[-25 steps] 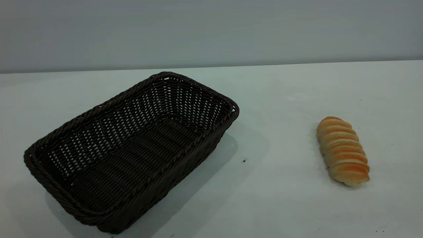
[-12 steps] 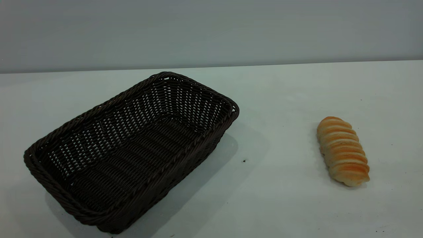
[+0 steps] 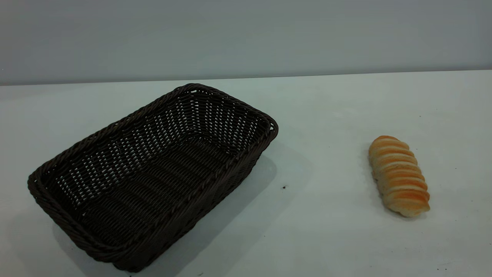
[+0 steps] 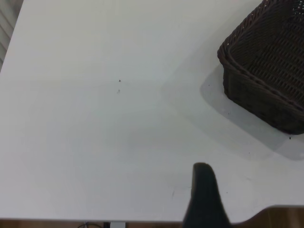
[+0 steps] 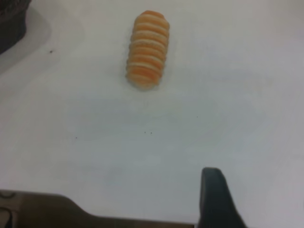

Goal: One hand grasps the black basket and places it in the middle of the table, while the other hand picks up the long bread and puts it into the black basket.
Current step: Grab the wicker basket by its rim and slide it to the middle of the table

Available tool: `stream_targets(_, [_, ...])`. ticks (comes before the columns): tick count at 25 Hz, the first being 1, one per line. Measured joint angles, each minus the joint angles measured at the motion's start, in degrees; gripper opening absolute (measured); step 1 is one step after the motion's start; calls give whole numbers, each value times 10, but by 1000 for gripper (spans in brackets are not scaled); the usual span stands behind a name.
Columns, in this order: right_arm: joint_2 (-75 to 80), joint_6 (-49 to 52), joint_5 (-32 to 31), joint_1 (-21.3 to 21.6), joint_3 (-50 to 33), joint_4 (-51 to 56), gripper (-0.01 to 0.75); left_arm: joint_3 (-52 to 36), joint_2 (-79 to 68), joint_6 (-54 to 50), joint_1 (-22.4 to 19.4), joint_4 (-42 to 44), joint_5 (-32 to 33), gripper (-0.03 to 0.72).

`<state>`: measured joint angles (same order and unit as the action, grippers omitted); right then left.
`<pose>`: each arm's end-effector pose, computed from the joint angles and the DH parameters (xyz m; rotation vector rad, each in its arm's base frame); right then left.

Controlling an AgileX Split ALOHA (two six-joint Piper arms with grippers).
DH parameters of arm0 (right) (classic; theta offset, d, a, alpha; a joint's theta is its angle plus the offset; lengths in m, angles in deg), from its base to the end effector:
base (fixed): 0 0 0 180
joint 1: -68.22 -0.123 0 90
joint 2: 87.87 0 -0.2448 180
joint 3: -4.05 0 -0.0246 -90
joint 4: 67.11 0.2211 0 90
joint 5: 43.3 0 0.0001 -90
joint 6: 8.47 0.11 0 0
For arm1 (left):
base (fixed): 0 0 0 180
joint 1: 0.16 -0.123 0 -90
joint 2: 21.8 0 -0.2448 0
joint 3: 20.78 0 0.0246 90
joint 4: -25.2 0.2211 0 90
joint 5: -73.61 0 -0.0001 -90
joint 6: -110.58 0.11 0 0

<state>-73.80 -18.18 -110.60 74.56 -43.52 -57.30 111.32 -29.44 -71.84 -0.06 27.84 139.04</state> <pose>0.0319 0.0139 0.2413 -0.0762 2.2347 0.0612 0.0200 0.0046 0.2443 -0.0475 2.1100 0.0294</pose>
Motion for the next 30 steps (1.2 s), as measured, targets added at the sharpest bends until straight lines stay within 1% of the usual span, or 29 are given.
stream_targets(7, [0,0,0,0,0,2,419,0,0,-1,4,-8,0,585])
stream_targets(9, [0,1,0,0,0,17,419,0,0,-17,13,-26,-1,585])
stream_targets(11, [0,1,3,0,0,57,419,1,0,-42,19,-53,-11,585])
stream_targets(12, [0,0,16,0,0,79,419,2,0,-58,19,-61,-21,585])
stream_targets(15, [1,0,95,0,0,126,419,5,-20,-129,19,-66,-64,585])
stream_targets(17, [8,0,143,0,0,132,419,5,-61,-171,19,-56,-90,585])
stream_targets(20, [35,-9,190,0,-10,126,419,5,-160,-197,19,-49,-124,585])
stream_targets(23, [58,-15,214,0,-42,120,419,5,-285,-207,19,-48,-160,585])
stream_targets(25, [64,-15,223,0,-56,121,419,5,-356,-212,19,-48,-196,585])
stream_targets(30, [64,-15,252,0,-58,123,419,5,-519,-230,19,-55,-296,585])
